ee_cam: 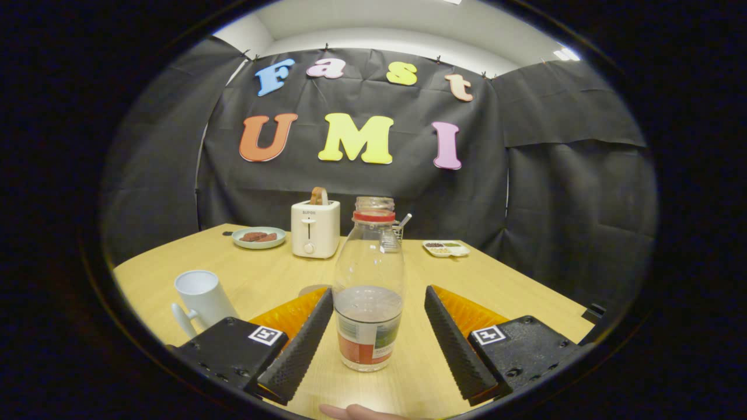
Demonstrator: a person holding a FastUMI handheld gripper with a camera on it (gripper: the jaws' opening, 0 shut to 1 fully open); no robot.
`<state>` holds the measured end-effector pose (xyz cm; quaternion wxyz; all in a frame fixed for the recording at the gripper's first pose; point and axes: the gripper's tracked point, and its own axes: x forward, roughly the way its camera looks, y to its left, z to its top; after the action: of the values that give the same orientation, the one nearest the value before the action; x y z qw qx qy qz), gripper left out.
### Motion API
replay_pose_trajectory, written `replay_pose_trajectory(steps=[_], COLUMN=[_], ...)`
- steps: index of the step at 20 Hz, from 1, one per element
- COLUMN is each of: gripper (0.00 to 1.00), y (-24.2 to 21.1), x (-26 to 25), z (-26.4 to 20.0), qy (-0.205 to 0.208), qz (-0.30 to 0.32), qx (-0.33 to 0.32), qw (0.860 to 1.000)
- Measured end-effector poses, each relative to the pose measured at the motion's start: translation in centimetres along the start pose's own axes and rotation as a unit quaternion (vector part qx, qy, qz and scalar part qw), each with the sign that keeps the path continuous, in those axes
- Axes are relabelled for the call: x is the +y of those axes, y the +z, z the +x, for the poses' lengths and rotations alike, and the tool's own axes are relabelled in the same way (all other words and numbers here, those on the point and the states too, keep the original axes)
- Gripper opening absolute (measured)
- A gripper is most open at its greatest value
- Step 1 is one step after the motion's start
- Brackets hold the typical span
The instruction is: Take the bottle from table, then pour the juice into the cup, finally place the bottle on the coaster
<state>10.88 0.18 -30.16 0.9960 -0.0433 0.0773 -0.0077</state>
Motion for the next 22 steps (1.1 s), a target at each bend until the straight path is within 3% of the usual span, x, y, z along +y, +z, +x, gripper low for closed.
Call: replay_pose_trajectory(steps=[6, 10, 12, 16, 22], gripper=[1.00, 1.00, 0.81, 0.79, 0.79], y=[-1.5, -1.1, -0.9, -0.3, 2.4], x=[0.9, 0.7, 0.2, 0.1, -0.9], z=[2.1, 2.6, 2.9, 1.6, 0.4], qy=[0.019, 0.019, 0.014, 0.022, 0.013], qz=[0.054, 0.050, 0.052, 0.053, -0.002], qx=[0.016, 0.008, 0.005, 0.014, 0.014], qw=[0.998, 0.999, 0.999, 0.998, 1.000])
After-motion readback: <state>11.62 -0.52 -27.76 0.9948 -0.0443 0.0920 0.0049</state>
